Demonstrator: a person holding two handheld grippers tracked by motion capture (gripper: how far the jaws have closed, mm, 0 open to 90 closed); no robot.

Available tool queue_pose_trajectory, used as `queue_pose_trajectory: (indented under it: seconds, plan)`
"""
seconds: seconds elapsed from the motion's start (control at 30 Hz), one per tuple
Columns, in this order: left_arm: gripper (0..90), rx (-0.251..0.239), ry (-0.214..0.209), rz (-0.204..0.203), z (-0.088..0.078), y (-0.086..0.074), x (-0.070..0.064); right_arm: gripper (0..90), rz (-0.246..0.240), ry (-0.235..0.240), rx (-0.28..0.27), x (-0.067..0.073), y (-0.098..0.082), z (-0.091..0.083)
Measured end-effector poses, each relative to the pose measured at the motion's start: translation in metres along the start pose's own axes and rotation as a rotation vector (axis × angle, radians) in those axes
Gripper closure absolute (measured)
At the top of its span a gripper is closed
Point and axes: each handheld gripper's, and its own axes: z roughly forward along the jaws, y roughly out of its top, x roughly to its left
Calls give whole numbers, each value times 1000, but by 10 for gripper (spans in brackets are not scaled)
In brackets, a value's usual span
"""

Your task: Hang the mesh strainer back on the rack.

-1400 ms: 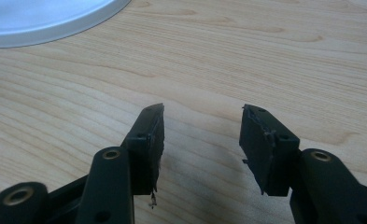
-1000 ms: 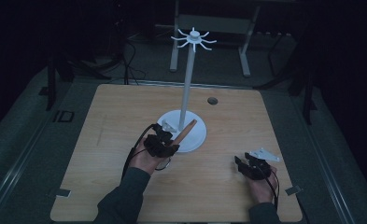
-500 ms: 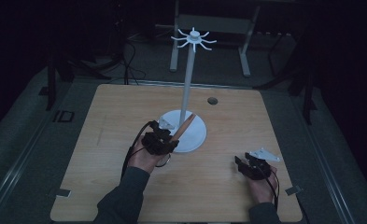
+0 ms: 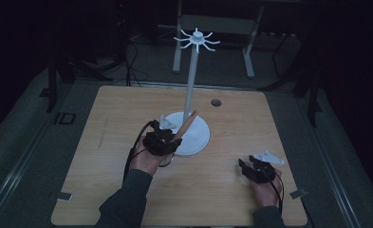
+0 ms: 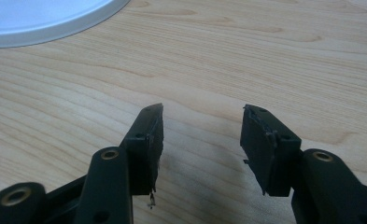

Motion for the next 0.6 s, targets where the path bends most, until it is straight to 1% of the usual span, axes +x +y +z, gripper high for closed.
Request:
queue_pose_trajectory:
  seconds: [0.33,0.4,0.6]
  plan:
    - [694,-23,7,-6,-4,3,0,486,-2,-1,1,0,0,0]
    - [694,-39,11,-11,-5,4,0,484,-1,-1,0,0,0,0]
    - [694,-64,20,-23,-9,6,1,483,-1,-1,1,0,0,0]
